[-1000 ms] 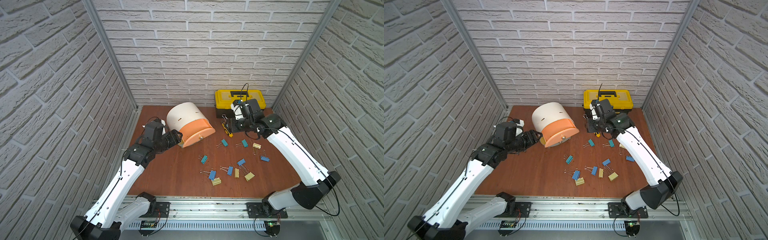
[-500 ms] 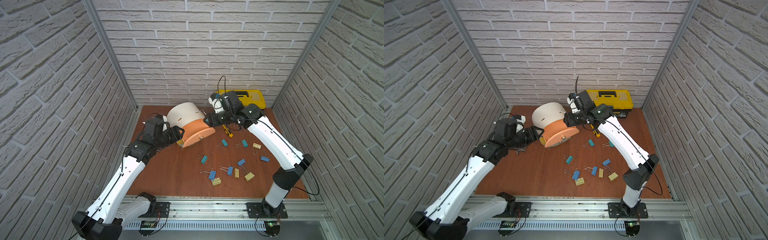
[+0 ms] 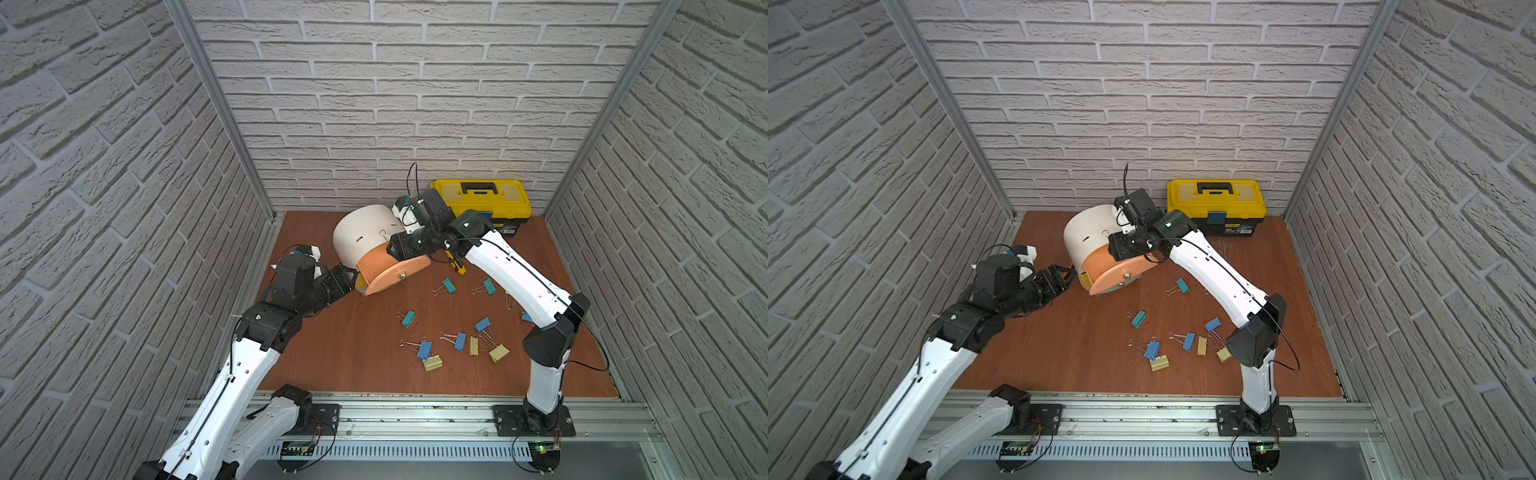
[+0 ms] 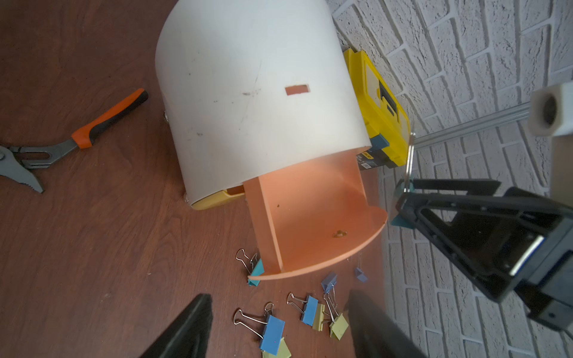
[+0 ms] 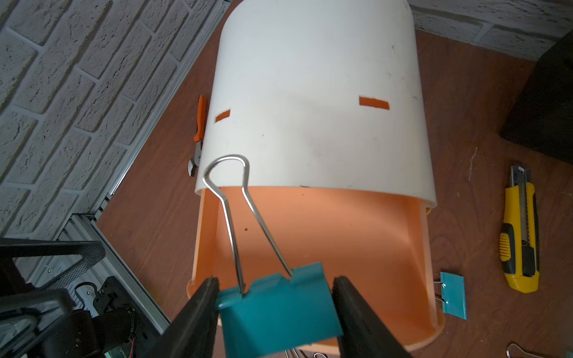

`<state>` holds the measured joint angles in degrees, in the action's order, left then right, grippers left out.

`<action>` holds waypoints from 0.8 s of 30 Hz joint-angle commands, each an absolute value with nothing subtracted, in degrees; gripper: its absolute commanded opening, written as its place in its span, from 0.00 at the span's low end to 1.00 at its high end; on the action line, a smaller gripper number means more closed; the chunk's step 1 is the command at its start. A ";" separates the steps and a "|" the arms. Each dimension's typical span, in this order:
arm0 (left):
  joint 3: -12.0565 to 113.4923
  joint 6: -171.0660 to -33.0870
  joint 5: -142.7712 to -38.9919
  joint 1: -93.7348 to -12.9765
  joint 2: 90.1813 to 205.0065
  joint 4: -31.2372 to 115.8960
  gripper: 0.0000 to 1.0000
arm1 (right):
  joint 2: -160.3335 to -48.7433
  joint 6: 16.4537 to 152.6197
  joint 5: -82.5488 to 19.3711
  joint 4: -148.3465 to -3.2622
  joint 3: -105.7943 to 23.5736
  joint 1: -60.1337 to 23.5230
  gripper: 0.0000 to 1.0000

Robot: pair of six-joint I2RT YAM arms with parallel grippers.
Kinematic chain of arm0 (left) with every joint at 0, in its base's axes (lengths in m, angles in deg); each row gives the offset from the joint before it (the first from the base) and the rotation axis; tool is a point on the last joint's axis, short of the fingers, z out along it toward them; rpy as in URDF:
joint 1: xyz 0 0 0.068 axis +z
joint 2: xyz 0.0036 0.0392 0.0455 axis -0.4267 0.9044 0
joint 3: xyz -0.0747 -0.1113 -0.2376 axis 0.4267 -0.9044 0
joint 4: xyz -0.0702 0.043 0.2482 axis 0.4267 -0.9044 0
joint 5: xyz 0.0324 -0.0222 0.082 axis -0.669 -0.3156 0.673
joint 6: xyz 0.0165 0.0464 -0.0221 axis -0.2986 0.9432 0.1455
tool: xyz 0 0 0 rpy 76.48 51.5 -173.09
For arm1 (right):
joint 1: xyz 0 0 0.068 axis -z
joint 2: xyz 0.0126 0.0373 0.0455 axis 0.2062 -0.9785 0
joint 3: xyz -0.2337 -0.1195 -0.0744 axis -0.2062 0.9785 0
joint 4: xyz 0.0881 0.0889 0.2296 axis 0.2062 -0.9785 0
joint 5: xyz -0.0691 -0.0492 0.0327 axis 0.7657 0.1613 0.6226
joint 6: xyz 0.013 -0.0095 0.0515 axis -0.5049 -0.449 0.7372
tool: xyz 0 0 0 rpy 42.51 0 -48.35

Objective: Put the binder clips in the drawer according to color
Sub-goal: Place the binder clip in the drawer.

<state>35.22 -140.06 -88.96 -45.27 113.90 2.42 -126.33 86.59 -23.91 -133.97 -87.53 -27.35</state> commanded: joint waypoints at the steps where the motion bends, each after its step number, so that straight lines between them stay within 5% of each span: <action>1: 34.30 -140.24 -88.32 -44.68 112.82 2.69 0.74 | -126.67 85.95 -23.54 -131.86 -89.25 -27.76 0.46; 11: 33.91 -140.41 -88.67 -44.11 112.59 2.65 0.74 | -125.97 85.21 -22.54 -131.45 -87.33 -28.31 0.51; 24: 34.13 -140.23 -89.34 -43.91 113.08 2.81 0.74 | -126.06 84.64 -21.17 -131.04 -88.57 -28.34 0.71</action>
